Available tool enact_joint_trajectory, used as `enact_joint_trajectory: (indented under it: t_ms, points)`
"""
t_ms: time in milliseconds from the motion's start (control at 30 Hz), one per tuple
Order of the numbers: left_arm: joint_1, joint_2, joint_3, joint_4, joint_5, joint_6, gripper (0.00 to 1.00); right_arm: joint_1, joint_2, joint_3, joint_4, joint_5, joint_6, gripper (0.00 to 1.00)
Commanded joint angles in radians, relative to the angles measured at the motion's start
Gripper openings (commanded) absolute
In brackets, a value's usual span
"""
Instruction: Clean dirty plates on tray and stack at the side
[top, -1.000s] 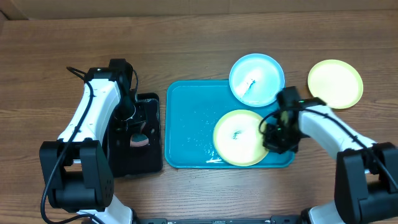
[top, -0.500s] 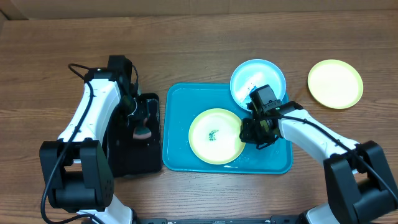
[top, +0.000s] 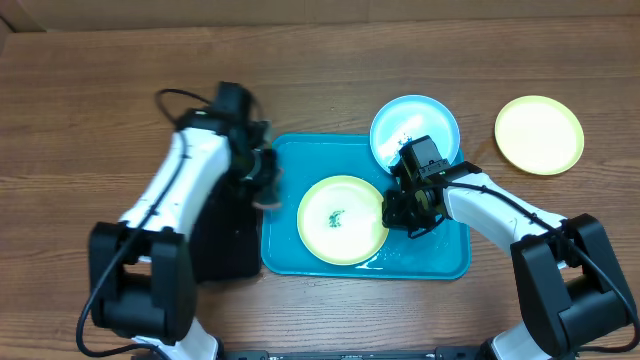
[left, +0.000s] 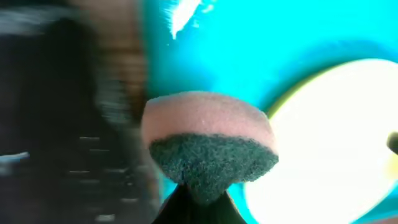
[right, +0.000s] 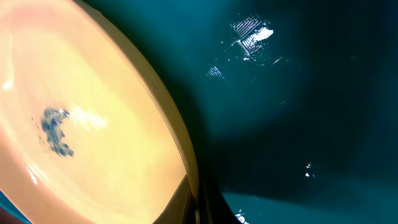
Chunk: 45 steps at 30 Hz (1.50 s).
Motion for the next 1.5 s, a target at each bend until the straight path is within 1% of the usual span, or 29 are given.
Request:
enact_joint_trajectory:
  t_ms: [0, 67, 100, 200, 267, 400, 533, 767, 833, 1067, 1233, 1367, 1400, 1467]
  points:
    - [-0.123, 0.003, 0.0, 0.02, 0.03, -0.07, 0.04, 0.001, 0.035, 0.002, 0.005, 0.017, -0.011, 0.04]
    - [-0.195, 0.003, 0.0, 0.056, 0.025, -0.088, 0.04, 0.001, 0.035, 0.002, 0.002, 0.017, -0.011, 0.04]
    - [-0.235, 0.003, 0.0, 0.074, -0.005, -0.109, 0.04, 0.001, 0.035, 0.002, -0.001, 0.017, -0.01, 0.04]
    - [-0.303, 0.009, 0.0, 0.084, -0.16, -0.185, 0.04, 0.001, 0.035, 0.002, -0.009, 0.017, -0.011, 0.04]
    - [-0.31, 0.019, 0.0, 0.081, -0.196, -0.189, 0.04, 0.001, 0.035, 0.002, -0.013, 0.017, -0.011, 0.04]
    - [-0.296, 0.063, 0.0, 0.088, -0.211, -0.188, 0.04, 0.001, 0.035, 0.002, -0.016, 0.017, -0.011, 0.04]
    - [-0.29, 0.142, 0.0, 0.093, -0.227, -0.2, 0.04, 0.001, 0.035, 0.002, -0.016, 0.017, -0.011, 0.04]
    - [-0.31, 0.287, 0.001, 0.091, -0.15, -0.166, 0.04, 0.001, 0.035, 0.002, -0.016, 0.017, -0.011, 0.04]
    - [-0.321, 0.306, 0.001, 0.09, -0.105, -0.129, 0.04, 0.001, 0.035, 0.002, -0.016, 0.017, -0.011, 0.04]
    - [-0.391, 0.309, 0.009, 0.095, 0.058, 0.027, 0.04, 0.001, 0.035, 0.002, -0.015, 0.017, -0.011, 0.04]
    - [-0.435, 0.309, 0.01, 0.137, 0.212, 0.075, 0.04, 0.001, 0.035, 0.002, -0.016, 0.017, -0.011, 0.04]
    - [-0.444, 0.309, 0.015, 0.132, 0.236, 0.101, 0.04, 0.001, 0.035, 0.002, -0.017, 0.017, -0.011, 0.04]
    - [-0.444, 0.309, 0.015, 0.13, 0.264, 0.127, 0.04, 0.001, 0.035, 0.002, -0.017, 0.017, -0.011, 0.04]
    - [-0.438, 0.309, 0.015, 0.128, 0.258, 0.131, 0.04, 0.001, 0.035, 0.002, -0.019, 0.016, -0.01, 0.04]
